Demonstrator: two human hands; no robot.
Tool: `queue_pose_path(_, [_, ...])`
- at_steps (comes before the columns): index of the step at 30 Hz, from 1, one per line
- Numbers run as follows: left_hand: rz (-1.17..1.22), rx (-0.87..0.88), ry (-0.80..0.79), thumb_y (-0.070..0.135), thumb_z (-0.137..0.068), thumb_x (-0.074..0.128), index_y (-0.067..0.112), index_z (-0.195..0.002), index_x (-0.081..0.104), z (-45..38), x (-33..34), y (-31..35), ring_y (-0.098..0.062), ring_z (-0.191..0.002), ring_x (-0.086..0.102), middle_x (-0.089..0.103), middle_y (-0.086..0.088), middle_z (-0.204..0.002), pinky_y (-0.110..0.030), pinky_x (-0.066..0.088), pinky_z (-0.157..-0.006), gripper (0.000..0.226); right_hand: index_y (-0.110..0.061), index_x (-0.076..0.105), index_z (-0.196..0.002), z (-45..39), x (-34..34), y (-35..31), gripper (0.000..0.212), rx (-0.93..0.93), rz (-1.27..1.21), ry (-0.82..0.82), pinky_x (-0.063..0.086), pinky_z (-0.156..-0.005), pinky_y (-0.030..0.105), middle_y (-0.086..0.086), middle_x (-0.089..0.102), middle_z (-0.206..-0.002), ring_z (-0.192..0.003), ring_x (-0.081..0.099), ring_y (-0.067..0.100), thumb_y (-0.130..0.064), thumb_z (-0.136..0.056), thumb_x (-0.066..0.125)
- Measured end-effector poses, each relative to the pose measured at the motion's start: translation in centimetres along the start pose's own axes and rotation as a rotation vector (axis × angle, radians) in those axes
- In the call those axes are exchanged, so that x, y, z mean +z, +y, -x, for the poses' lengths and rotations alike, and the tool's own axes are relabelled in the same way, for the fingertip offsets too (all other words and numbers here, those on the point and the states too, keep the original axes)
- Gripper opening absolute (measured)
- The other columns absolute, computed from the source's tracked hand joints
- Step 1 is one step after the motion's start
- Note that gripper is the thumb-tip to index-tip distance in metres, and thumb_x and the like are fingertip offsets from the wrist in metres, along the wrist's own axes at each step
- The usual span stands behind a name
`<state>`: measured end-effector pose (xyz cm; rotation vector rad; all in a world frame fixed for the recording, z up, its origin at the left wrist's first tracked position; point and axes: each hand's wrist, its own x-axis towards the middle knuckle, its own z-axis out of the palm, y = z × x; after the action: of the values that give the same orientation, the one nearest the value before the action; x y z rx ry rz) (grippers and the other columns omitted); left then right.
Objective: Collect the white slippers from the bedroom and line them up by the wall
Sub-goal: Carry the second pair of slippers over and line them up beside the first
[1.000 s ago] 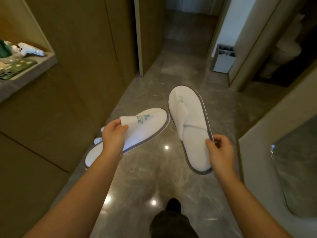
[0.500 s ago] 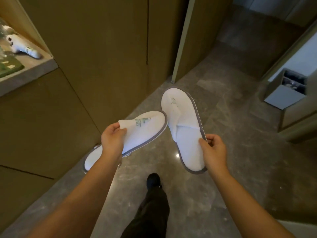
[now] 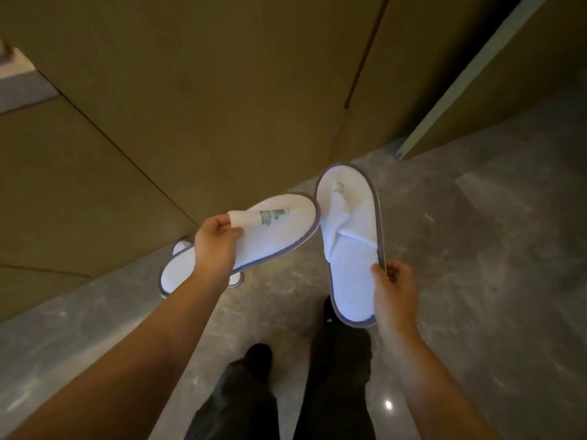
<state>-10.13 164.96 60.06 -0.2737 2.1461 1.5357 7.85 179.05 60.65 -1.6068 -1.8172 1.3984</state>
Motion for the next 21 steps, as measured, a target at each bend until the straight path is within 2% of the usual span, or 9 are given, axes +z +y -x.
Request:
queue_pose_path(3, [0.024, -0.077, 0.098, 0.003, -0.076, 0.051, 0.011, -0.089, 0.058, -3.8, 3.7, -2.2, -0.027, -0.088, 0.053, 0.058, -0.002, -0.079, -0.046, 0.046, -0.085, 0.016, -0.002, 0.050, -0.094, -7.1, 2.5, 2.0, 0.016, -0.003, 0.050, -0.116, 0.039, -0.058, 0.016, 0.009, 0.055, -0.090, -0.078, 0.052, 0.018, -0.015, -0.086, 0.053])
queue_pose_path(5, [0.072, -0.134, 0.178, 0.003, -0.075, 0.053, 0.015, -0.079, 0.058, -6.3, 6.3, -4.1, -0.028, -0.088, 0.054, 0.056, -0.003, -0.076, -0.045, 0.046, -0.085, 0.013, 0.004, 0.052, -0.097, -11.6, 4.3, 3.4, 0.021, -0.012, 0.093, -0.205, 0.041, -0.053, 0.010, 0.010, 0.055, -0.088, -0.071, 0.052, 0.016, -0.014, -0.086, 0.052])
queue_pose_path(7, [0.116, -0.195, 0.251, 0.003, -0.076, 0.055, 0.022, -0.068, 0.054, -8.6, 8.7, -6.3, -0.026, -0.085, 0.051, 0.052, -0.001, -0.073, -0.042, 0.045, -0.081, 0.020, 0.004, 0.053, -0.097, -15.5, 6.2, 4.7, 0.021, -0.024, 0.127, -0.267, 0.039, -0.050, 0.005, 0.007, 0.054, -0.083, -0.065, 0.049, 0.011, -0.013, -0.086, 0.052])
queue_pose_path(8, [0.130, -0.223, 0.280, 0.004, -0.076, 0.055, 0.023, -0.066, 0.052, -9.7, 9.8, -7.5, -0.025, -0.084, 0.050, 0.050, 0.000, -0.072, -0.041, 0.044, -0.079, 0.022, 0.003, 0.052, -0.097, -17.1, 7.2, 5.4, 0.019, -0.025, 0.132, -0.286, 0.039, -0.052, 0.008, 0.005, 0.053, -0.080, -0.064, 0.048, 0.010, -0.013, -0.085, 0.052])
queue_pose_path(10, [0.175, -0.244, 0.305, 0.005, -0.077, 0.055, 0.025, -0.064, 0.052, -11.8, 11.7, -9.9, -0.025, -0.083, 0.050, 0.050, 0.002, -0.071, -0.040, 0.043, -0.076, 0.024, 0.002, 0.051, -0.096, -20.3, 9.3, 7.4, 0.017, -0.029, 0.131, -0.317, 0.038, -0.056, 0.013, -0.002, 0.050, -0.073, -0.064, 0.047, 0.009, -0.011, -0.085, 0.052])
queue_pose_path(12, [0.196, -0.247, 0.316, 0.005, -0.077, 0.055, 0.023, -0.067, 0.054, -14.0, 13.5, -12.7, -0.028, -0.084, 0.053, 0.053, -0.001, -0.073, -0.043, 0.045, -0.077, 0.021, 0.000, 0.051, -0.095, -23.1, 11.7, 10.1, 0.016, -0.020, 0.136, -0.342, 0.038, -0.055, 0.009, -0.008, 0.048, -0.072, -0.066, 0.047, 0.007, -0.010, -0.084, 0.053])
queue_pose_path(14, [0.213, -0.244, 0.342, 0.002, -0.076, 0.054, 0.022, -0.066, 0.054, -16.6, 15.3, -15.4, -0.030, -0.083, 0.053, 0.053, -0.004, -0.072, -0.042, 0.044, -0.075, 0.022, 0.002, 0.052, -0.095, -25.5, 14.1, 13.2, 0.016, -0.014, 0.141, -0.340, 0.038, -0.055, 0.007, -0.005, 0.049, -0.072, -0.067, 0.047, 0.008, -0.010, -0.084, 0.053])
queue_pose_path(18, [0.290, -0.224, 0.394, -0.002, -0.075, 0.049, 0.019, -0.065, 0.050, -22.3, 17.9, -21.5, -0.027, -0.081, 0.051, 0.052, -0.006, -0.073, -0.034, 0.041, -0.064, 0.023, 0.008, 0.053, -0.098, -30.2, 19.6, 20.2, 0.023, 0.007, 0.114, -0.304, 0.041, -0.072, 0.028, 0.013, 0.056, -0.091, -0.082, 0.051, 0.020, -0.011, -0.084, 0.052])
queue_pose_path(21, [0.336, -0.202, 0.398, -0.001, -0.074, 0.050, 0.020, -0.064, 0.049, -26.7, 19.6, -26.7, -0.027, -0.082, 0.051, 0.051, -0.009, -0.077, -0.032, 0.042, -0.060, 0.023, 0.005, 0.053, -0.098, -33.8, 23.6, 25.9, 0.023, 0.013, 0.098, -0.278, 0.043, -0.071, 0.027, 0.012, 0.057, -0.094, -0.085, 0.052, 0.020, -0.014, -0.085, 0.051])
